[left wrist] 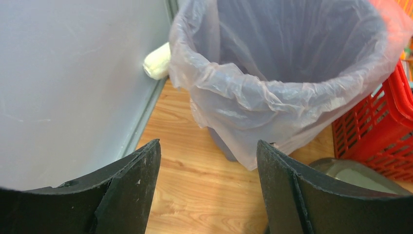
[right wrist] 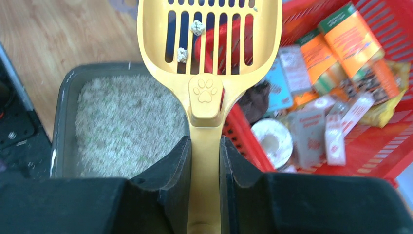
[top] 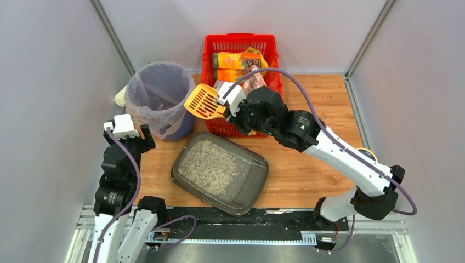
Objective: Clean the litter box
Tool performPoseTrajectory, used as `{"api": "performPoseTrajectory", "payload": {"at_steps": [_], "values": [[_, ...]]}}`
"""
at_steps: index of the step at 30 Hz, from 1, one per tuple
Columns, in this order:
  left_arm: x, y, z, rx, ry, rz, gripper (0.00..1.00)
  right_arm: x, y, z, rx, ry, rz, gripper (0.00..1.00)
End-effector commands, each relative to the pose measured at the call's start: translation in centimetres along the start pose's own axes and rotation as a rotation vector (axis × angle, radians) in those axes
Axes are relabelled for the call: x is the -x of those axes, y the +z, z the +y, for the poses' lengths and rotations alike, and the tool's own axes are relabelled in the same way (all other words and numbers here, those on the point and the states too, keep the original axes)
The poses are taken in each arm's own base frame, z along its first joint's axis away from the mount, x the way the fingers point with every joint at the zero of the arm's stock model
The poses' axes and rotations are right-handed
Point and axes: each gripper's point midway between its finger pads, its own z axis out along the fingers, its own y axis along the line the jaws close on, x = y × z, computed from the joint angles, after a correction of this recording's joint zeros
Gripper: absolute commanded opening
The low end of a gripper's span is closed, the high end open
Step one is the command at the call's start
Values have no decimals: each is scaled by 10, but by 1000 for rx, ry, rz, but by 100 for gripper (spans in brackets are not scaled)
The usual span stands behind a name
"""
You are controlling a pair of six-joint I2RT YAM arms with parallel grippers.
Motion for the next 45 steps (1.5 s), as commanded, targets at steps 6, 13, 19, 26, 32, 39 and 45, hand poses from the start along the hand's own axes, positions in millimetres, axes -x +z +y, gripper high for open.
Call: {"api": "performPoseTrajectory", "payload": {"at_steps": [6,13,19,26,32,39,45], "values": [[7,7,-9,-34,-24,-6,80,92,35,-58,-201,-217,-247,0],[8,5,-8,-33,-27,-13,80,123,103,-80,-281,-403,-277,0],[11,3,-6,-26,-29,-28,80,139,119,-104,-509,-637,-323,0],[11,2,-5,-23,-29,-31,80,141,118,-93,-587,-872,-380,0],[11,3,-7,-29,-29,-28,80,149,113,-84,-783,-1160,-396,0],[11,3,-6,-26,-29,-28,80,138,127,-65,-926,-1465,-390,0],[11,2,-6,-28,-30,-29,80,136,125,-55,-911,-1567,-410,1]]}}
